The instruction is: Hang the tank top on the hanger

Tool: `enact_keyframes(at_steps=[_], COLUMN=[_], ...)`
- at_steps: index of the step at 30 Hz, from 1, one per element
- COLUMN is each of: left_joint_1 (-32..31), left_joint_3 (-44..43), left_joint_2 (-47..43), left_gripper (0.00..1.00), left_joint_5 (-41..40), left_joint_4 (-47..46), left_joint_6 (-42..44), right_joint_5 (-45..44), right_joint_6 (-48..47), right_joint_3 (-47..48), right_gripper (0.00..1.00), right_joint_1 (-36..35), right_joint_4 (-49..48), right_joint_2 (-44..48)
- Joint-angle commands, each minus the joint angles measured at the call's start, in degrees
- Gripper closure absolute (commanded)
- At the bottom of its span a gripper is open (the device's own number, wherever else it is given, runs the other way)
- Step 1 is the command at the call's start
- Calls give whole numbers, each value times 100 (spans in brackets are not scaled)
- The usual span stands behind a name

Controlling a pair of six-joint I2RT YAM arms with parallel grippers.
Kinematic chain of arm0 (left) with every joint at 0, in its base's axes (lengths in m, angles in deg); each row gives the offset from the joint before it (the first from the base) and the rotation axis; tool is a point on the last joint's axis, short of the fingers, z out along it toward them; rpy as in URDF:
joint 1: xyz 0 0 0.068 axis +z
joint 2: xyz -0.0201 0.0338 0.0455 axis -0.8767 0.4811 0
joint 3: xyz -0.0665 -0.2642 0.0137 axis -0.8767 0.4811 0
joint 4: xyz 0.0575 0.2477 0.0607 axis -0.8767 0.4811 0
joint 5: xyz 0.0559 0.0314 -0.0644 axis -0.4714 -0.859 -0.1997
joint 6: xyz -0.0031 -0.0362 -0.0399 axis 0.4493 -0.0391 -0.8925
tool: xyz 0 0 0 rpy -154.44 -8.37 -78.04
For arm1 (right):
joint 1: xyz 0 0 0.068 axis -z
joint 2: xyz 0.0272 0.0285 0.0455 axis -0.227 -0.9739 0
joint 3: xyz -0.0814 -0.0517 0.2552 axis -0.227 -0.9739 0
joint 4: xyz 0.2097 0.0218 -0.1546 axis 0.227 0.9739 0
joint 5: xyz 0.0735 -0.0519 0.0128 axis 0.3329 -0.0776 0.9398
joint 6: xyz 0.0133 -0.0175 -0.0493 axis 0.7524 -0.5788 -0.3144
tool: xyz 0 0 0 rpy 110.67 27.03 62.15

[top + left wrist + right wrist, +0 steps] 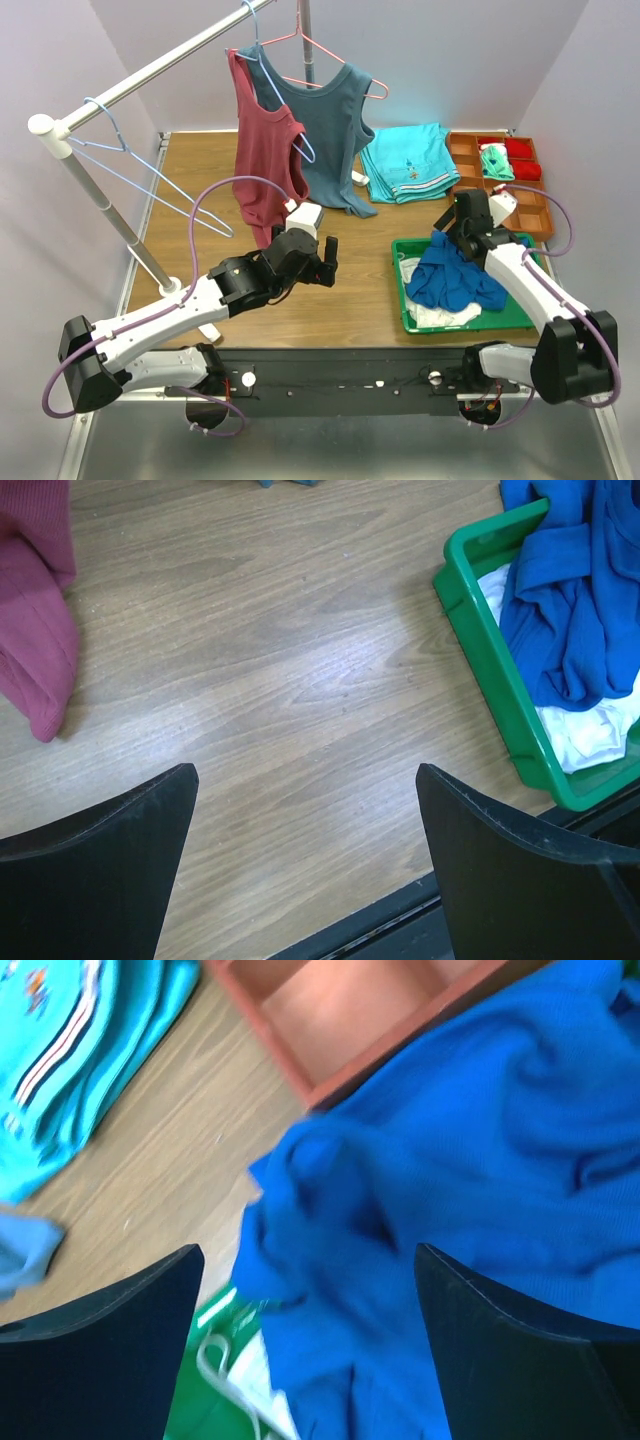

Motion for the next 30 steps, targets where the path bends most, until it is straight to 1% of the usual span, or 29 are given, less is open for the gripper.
enact_keyframes(at_steps=[1, 3, 7, 8, 10, 11, 13, 14, 19, 22, 25, 26, 27, 28, 29, 30], left_joint_1=[36, 45, 62, 63, 80, 80, 98, 115, 159, 186, 238, 264, 282, 343, 379, 422], left_joint_3=[-232, -241, -276, -276, -293, -293, -293, -302, -425, -495, -513, -530, -539, -574, -592, -601], left_joint_2=[-32, -23, 21, 38, 47, 39, 65, 82, 179, 188, 162, 144, 127, 126, 109, 100], left_gripper=[1, 1, 1, 1, 1, 1, 1, 1, 1, 1, 1, 1, 1, 1, 1, 1], left_joint_5=[-142, -195, -300, -318, -379, -388, -380, -371, -362, -371, -388, -415, -415, -450, -450, -441], left_joint_4=[70, 97, 184, 211, 220, 211, 176, 167, 176, 211, 220, 220, 246, 272, 299, 316], left_joint_6=[-10, -19, -71, -72, -80, -80, -80, -80, -89, -133, -186, -221, -238, -256, -300, -318], right_joint_5=[635, 794, 1023, 1023, 1006, 919, 874, 839, 663, 768, 1163, 1434, 1602, 1795, 2153, 2340], right_joint_6=[-363, -372, -416, -434, -443, -460, -504, -530, -715, -846, -935, -952, -961, -996, -1014, -1005], right_joint_3=[90, 80, 282, 335, 379, 397, 476, 502, 896, 1152, 1661, 1819, 2204, 2390, 2644, 3152], right_gripper=[10, 16, 29, 43, 63, 80, 92, 99, 99, 99, 99, 99, 99, 99, 99, 99], right_joint_1=[643, 732, 741, 741, 742, 741, 742, 741, 750, 741, 750, 742, 741, 741, 741, 741], right_joint_4=[-819, -1110, -1164, -1103, -1050, -954, -822, -655, -84, 181, 330, 365, 392, 383, 392, 453], right_joint_2=[-415, -538, -907, -952, -882, -821, -628, -548, 197, 541, 849, 902, 911, 903, 876, 763])
